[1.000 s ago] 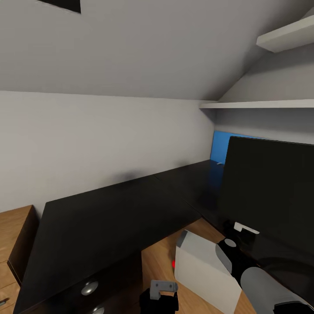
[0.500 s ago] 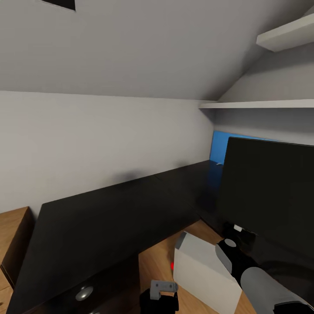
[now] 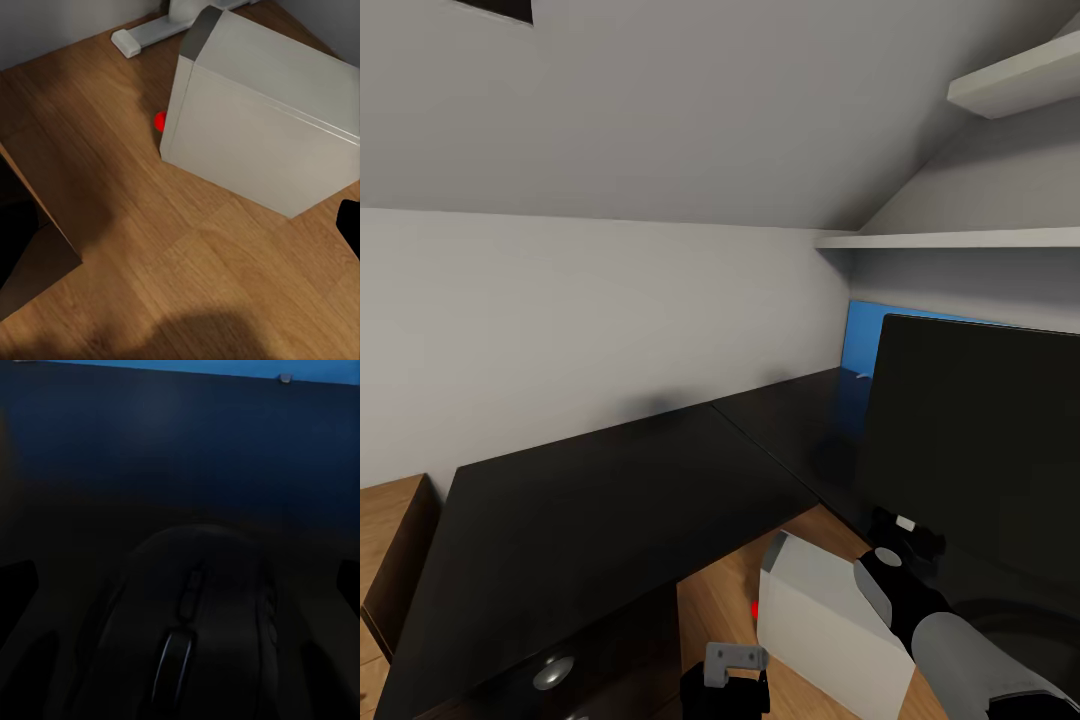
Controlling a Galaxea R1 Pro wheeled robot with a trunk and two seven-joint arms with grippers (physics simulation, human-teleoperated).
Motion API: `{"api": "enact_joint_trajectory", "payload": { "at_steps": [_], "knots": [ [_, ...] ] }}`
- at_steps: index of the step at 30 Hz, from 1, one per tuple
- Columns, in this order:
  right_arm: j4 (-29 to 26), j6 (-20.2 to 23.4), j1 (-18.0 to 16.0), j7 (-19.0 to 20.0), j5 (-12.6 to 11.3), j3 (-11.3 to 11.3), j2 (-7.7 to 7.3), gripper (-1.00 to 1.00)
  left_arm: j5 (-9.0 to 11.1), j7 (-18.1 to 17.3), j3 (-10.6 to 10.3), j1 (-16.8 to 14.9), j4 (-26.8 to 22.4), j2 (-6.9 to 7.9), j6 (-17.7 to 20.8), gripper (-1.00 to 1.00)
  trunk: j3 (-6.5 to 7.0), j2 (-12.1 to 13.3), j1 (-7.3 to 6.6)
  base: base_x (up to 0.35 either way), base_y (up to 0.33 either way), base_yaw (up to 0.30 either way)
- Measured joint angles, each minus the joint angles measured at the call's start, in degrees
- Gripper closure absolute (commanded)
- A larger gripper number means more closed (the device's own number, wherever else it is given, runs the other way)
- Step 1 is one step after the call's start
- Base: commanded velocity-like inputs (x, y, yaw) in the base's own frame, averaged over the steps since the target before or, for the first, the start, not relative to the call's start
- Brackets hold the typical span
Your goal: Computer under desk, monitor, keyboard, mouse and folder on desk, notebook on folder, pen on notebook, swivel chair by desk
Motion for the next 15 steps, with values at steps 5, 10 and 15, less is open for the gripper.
{"api": "enact_joint_trajectory", "payload": {
  "at_steps": [5,10,15],
  "knots": [
    [0.02,0.0,0.0,0.01,0.0,0.0,0.0,-1.0,-0.01,-0.02,0.0,0.0,0.0,0.0,0.0,-1.0,0.0,0.0,0.0,0.0,0.0,0.0],
    [0.02,0.17,0.0,0.01,-0.02,0.06,0.0,-1.0,-0.06,0.0,0.0,0.0,0.0,0.0,0.0,-1.0,0.0,0.0,0.0,0.0,0.0,0.0],
    [0.04,0.38,0.0,-0.03,-0.07,0.08,0.0,-1.0,-0.02,0.0,0.0,0.0,0.0,0.0,0.0,-1.0,0.0,0.0,0.0,0.0,0.0,0.0]
  ]
}}
